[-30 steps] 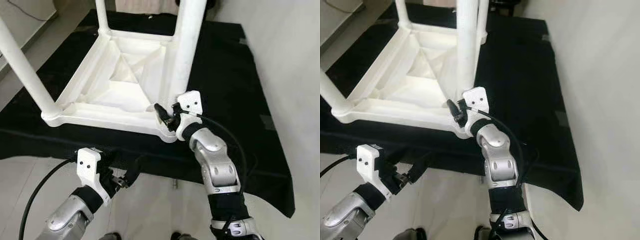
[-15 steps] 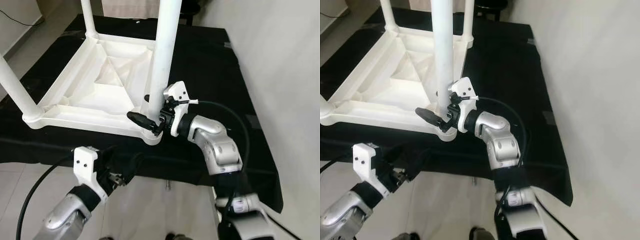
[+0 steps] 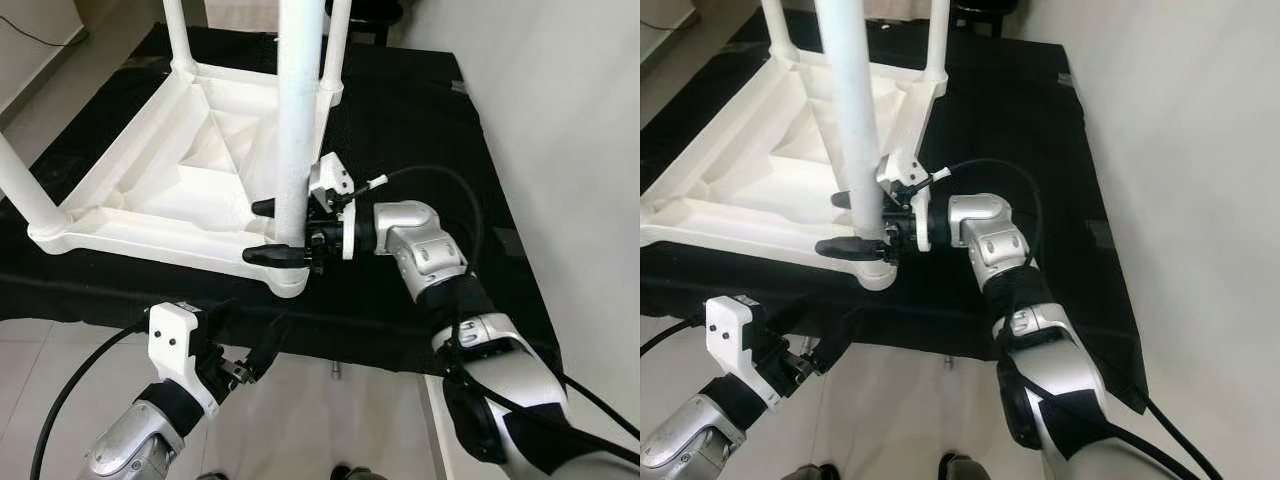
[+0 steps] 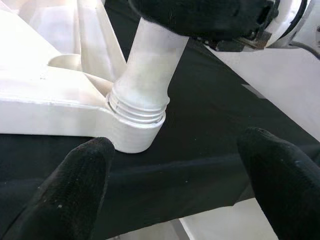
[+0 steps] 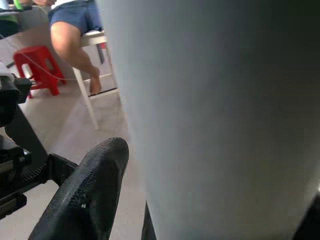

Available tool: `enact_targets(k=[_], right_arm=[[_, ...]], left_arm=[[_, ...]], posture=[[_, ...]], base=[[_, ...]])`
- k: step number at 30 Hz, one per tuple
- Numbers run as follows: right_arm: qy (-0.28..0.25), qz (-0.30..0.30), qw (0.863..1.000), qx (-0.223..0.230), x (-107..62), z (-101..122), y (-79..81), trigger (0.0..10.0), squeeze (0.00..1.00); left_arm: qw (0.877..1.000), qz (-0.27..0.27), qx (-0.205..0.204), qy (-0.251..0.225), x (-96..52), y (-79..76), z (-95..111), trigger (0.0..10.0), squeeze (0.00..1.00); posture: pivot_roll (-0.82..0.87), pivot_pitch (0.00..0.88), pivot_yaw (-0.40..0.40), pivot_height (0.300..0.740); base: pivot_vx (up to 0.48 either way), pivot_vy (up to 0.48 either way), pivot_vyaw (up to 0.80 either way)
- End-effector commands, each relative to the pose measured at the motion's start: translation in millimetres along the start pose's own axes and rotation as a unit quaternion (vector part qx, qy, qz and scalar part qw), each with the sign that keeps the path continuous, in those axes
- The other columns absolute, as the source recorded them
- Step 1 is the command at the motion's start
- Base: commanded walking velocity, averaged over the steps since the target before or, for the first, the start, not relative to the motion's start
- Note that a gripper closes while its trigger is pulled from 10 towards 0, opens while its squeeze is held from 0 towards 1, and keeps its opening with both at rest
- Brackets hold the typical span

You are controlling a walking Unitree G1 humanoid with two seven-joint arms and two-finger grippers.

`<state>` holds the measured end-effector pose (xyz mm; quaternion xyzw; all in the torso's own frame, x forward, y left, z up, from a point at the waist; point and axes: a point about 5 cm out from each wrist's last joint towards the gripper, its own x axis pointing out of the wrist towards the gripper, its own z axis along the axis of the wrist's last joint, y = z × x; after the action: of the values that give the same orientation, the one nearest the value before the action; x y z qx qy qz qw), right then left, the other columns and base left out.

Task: Building children table

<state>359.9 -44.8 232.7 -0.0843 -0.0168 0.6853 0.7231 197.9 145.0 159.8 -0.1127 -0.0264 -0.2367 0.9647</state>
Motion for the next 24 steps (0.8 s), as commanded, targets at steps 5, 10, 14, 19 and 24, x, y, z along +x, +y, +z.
enact_targets(k=[5,10,14,19,24], right_arm=[[0.009,0.037,0.999,0.005,2.4,-6.2,0.3,0.0,0.0],[0.008,0.023,1.0,-0.001,-9.8,-14.2,0.4,0.0,0.0],[-0.003,-0.016,1.0,-0.011,-24.7,-16.6,0.1,0.0,0.0],[-0.004,-0.178,0.984,0.026,-39.9,-27.1,1.2,0.0,0.0],[0.103,-0.515,0.846,0.087,-58.4,-74.5,26.7,0.0,0.0]], left_arm=[[1.0,-0.002,-0.004,0.009,-1.9,-4.1,-3.3,10.0,0.0],[1.0,-0.001,-0.006,0.008,-0.8,-4.1,-4.6,10.0,0.0],[1.0,-0.001,-0.007,0.006,0.0,-3.7,-5.0,10.0,0.0],[1.0,0.0,-0.007,0.004,1.3,-0.7,-5.6,10.0,0.0],[1.0,0.001,-0.006,0.002,4.3,6.8,-5.5,10.0,0.0]], posture=[[0.08,0.209,-0.096,0.74],[0.07,0.194,-0.101,0.74],[0.05,0.185,-0.108,0.74],[0.02,0.172,-0.122,0.74],[-0.01,0.156,-0.103,0.74]], base=[[0.0,0.0,0.0],[0.0,0.0,0.0],[0.0,0.0,0.0],[0.0,0.0,0.0],[0.0,0.0,0.0]])
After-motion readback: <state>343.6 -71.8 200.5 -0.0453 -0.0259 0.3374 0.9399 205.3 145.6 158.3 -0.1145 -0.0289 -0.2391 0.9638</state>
